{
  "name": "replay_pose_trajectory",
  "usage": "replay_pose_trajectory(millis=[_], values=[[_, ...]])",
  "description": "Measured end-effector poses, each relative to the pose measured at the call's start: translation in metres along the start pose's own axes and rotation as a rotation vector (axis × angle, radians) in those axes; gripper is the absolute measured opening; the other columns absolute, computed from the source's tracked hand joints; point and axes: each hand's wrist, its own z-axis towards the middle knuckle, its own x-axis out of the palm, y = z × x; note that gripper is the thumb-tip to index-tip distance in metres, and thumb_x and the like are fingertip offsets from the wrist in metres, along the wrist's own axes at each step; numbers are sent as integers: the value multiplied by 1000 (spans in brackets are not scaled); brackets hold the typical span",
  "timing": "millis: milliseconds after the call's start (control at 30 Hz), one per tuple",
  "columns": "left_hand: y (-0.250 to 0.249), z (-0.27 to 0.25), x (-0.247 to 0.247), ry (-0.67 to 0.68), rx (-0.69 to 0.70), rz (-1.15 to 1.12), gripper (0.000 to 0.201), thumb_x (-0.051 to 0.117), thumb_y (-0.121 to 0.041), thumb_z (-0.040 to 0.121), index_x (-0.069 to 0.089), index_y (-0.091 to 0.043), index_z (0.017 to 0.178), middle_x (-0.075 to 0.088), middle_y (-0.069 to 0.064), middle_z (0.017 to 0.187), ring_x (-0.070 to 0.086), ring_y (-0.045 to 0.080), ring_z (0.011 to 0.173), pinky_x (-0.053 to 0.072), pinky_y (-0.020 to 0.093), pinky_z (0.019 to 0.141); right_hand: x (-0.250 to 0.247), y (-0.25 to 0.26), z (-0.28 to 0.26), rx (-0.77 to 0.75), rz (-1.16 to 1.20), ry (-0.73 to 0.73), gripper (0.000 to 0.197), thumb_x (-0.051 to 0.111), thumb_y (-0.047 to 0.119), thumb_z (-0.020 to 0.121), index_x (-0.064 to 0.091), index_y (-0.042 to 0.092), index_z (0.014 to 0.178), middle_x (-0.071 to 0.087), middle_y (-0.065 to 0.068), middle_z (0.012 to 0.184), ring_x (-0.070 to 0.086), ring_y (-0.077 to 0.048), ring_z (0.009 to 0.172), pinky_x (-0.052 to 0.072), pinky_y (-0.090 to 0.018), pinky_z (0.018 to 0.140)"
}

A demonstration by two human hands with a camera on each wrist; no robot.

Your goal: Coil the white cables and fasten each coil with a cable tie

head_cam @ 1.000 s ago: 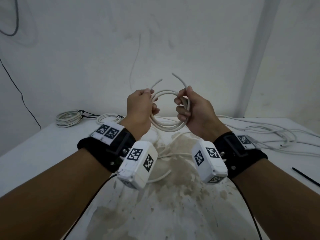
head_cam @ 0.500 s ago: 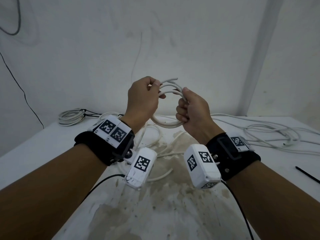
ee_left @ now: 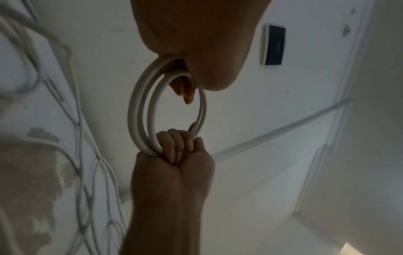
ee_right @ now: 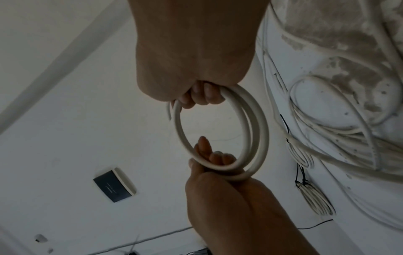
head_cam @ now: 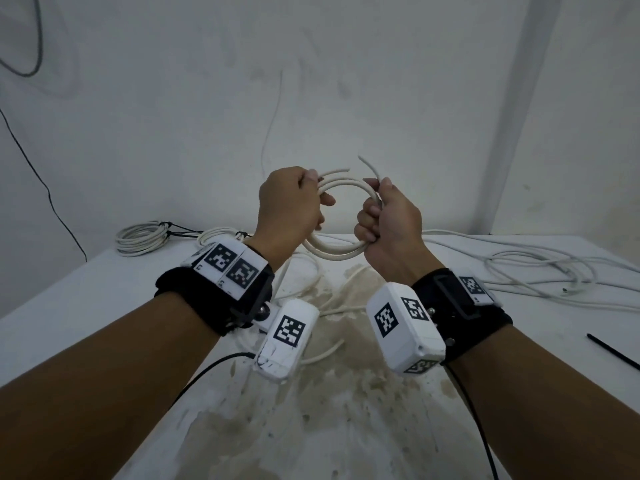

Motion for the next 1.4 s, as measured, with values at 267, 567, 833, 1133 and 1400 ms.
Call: replay_pose_trajectory(millis=[267, 567, 833, 1133, 1400], values=[[-6, 12, -15, -210, -258, -369, 31, 31, -23, 108, 53, -7, 93, 72, 14, 77, 73, 24, 61, 59, 34, 58, -13, -1, 2, 41, -57, -50, 34, 38, 30, 107, 61, 10, 93, 30, 4, 55, 23, -9, 39, 24, -22, 39], [-6, 13, -19, -246, -165, -230, 31, 29, -24, 107, 53, -9, 94, 73, 8, 74, 74, 19, 64, 62, 43, 71, -24, -2, 4, 92, 61, -124, 34, 35, 27, 107, 58, 10, 89, 30, 3, 54, 23, -11, 40, 30, -22, 43], [-2, 9, -5, -167, -114, -128, 30, 31, -29, 102, 51, -19, 82, 74, 4, 84, 73, 22, 83, 57, 48, 87, -22, -1, 12, 29, 110, -223, 27, 36, 23, 105, 53, 10, 89, 28, 3, 56, 21, -11, 38, 24, -20, 40], [5, 1, 18, -211, 130, 215, 20, 34, -22, 105, 50, -15, 96, 58, -8, 79, 61, 24, 77, 43, 36, 69, 5, -9, -5, -72, -47, -51, 31, 38, 30, 107, 50, 15, 83, 35, 2, 54, 28, -11, 40, 34, -24, 41], [13, -1, 14, -185, 186, 291, 23, 36, -19, 105, 57, -11, 99, 57, -10, 81, 52, 16, 73, 30, 25, 64, -1, 5, 1, -104, -99, -107, 27, 33, 25, 108, 48, 9, 93, 67, -15, 71, 54, -21, 44, 54, -32, 50]])
